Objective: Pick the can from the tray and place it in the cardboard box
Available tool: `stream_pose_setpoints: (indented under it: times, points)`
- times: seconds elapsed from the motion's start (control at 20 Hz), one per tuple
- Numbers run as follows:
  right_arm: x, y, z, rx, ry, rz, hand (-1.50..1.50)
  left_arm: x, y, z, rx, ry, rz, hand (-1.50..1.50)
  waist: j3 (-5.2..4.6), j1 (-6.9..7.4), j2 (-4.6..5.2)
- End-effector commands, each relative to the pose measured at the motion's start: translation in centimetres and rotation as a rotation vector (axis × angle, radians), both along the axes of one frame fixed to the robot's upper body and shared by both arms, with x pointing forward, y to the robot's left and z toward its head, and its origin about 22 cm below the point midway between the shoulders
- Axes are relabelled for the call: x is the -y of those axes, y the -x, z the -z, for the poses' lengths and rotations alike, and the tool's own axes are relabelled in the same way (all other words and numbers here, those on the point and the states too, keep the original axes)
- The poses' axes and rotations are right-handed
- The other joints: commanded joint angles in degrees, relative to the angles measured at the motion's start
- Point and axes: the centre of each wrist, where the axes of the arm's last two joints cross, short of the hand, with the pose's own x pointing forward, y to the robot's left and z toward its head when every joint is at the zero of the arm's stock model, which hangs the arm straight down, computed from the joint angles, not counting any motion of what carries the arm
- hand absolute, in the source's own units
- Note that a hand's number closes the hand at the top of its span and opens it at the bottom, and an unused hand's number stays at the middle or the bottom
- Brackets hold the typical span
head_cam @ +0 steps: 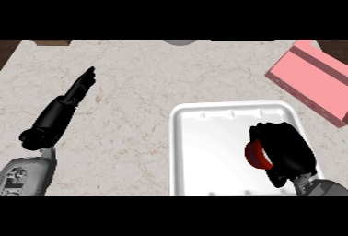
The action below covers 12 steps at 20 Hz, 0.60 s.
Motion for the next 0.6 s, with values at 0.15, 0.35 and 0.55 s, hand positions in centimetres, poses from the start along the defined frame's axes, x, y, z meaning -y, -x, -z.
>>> stream_pose_setpoints:
  times: [0.15,0.35,0.55]
  points:
    - [-4.4,-6.2,-1.8,0.034,-0.213,-0.182,1.50,2.1,-0.7,-0.6,-0.001,0.000,0.034,0.00,0.18,2.20,0.67]
    - [-5.2,-10.0,-2.7,0.095,-0.331,-0.281,1.50,1.9,-0.7,-0.5,0.005,0.009,0.041,0.00,0.17,2.04,0.61]
    - [-4.1,-12.3,-4.1,0.238,-0.281,-0.343,1.50,1.3,0.1,0.8,0.006,-0.001,0.012,0.00,0.13,1.13,0.40]
